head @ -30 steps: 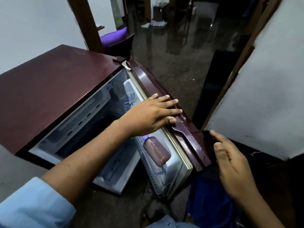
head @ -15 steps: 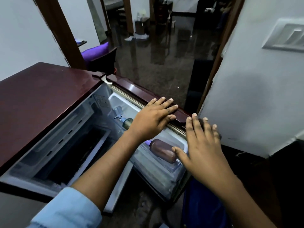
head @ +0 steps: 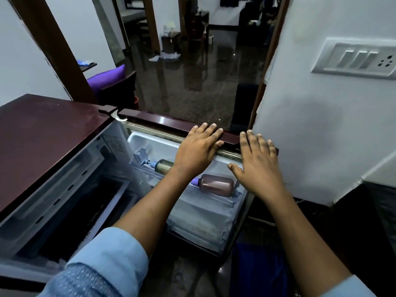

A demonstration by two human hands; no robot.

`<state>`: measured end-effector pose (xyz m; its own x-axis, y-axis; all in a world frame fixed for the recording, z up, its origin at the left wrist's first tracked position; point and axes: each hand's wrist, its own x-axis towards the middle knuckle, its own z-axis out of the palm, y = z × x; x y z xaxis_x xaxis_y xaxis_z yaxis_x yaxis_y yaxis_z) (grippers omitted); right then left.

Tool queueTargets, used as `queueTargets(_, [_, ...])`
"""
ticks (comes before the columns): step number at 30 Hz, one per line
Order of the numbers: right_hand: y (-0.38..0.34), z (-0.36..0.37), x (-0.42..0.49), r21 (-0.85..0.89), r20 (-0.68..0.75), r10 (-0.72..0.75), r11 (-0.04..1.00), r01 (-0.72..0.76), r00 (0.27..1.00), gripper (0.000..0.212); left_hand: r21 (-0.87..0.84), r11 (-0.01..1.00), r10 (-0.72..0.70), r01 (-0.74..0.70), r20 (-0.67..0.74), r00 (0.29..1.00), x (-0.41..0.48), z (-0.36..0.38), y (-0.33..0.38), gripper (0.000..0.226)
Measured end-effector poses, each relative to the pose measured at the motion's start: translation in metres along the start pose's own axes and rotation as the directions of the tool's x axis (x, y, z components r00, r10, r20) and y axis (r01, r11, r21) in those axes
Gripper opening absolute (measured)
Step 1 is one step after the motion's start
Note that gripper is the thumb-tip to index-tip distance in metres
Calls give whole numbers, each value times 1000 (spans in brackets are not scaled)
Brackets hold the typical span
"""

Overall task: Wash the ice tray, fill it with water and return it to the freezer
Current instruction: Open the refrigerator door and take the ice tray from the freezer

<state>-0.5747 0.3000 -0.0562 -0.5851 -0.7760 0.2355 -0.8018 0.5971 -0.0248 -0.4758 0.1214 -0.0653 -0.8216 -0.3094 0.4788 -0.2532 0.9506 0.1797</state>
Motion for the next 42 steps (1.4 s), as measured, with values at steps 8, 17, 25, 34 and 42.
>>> queueTargets(8, [38, 19, 46, -4, -21, -32, 999, 31, 999, 92, 41, 998, -52, 52, 20, 998, 39, 17, 6, 46])
queueTargets(17, [52, 23, 67, -17, -22, -64, 998, 64, 998, 92, 53, 994, -96, 95, 16, 995, 55, 26, 8, 45])
queueTargets(25, [55, 25, 68, 11, -28, -63, 998, 63, 998, 92, 126, 990, -69, 60, 65, 996, 58, 24, 8, 51])
queueTargets(34, [52, 17, 70, 64, -68, -38, 997, 43, 997, 85, 170, 985, -20, -7, 155, 988, 45, 21, 4, 76])
queueTargets(42, [38, 12, 70, 137, -79, -117, 982, 127, 990, 81, 235, 972, -56, 21, 141, 988, 21, 17, -9, 73])
